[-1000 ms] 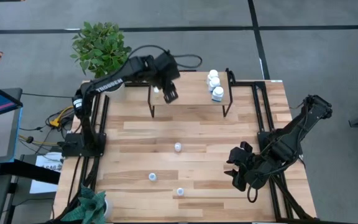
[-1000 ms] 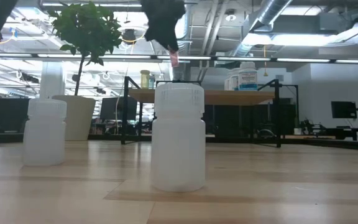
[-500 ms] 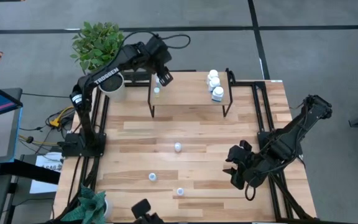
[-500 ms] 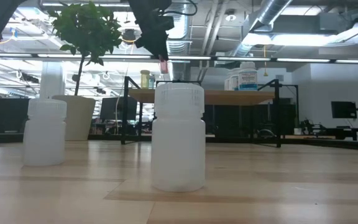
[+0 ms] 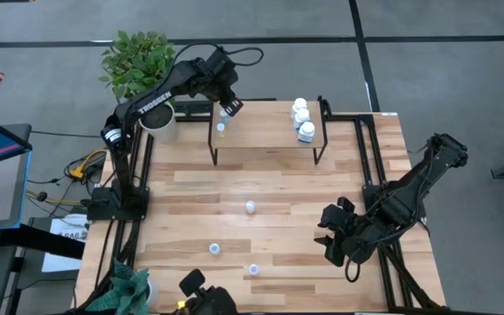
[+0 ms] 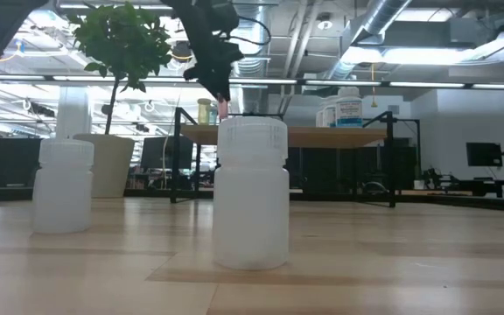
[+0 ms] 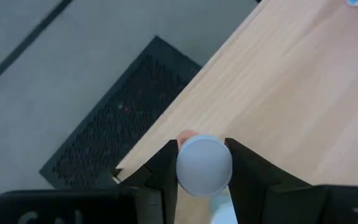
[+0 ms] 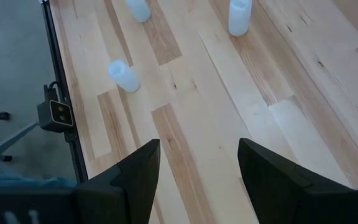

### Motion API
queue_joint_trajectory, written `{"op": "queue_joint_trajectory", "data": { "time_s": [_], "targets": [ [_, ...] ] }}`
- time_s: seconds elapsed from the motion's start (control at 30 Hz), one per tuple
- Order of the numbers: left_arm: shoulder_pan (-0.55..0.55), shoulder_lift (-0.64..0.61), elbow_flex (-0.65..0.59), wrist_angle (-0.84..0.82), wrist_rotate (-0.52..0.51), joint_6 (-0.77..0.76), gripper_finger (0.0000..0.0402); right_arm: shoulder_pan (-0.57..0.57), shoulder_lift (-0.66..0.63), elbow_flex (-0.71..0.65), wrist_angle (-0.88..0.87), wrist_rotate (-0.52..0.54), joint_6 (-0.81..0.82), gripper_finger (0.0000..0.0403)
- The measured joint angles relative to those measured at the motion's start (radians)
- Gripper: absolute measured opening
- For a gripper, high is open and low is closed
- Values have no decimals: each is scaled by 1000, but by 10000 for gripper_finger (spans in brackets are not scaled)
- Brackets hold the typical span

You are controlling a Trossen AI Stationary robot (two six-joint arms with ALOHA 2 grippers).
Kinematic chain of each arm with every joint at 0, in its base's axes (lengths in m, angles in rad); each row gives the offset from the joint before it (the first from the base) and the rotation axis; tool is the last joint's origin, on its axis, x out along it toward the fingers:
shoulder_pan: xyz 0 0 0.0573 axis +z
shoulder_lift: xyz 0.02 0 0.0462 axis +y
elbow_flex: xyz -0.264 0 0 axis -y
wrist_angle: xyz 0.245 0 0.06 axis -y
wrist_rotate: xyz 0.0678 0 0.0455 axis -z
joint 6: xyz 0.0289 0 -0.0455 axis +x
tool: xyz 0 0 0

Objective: Pick and place medicine bottles onto shelf by color
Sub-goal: Put the pink pill bottle on the shelf

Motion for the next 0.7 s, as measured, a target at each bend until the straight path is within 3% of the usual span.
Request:
{"op": "queue_joint_trajectory", "data": {
  "time_s": [0.43, 0.7],
  "targets": [
    [5, 57, 0, -7, -35, -12, 89, 0, 0, 0, 0, 0, 6, 240],
    [30, 57, -8, -34, -24, -97, 89, 0, 0, 0, 1, 0, 6, 240]
  ]
}}
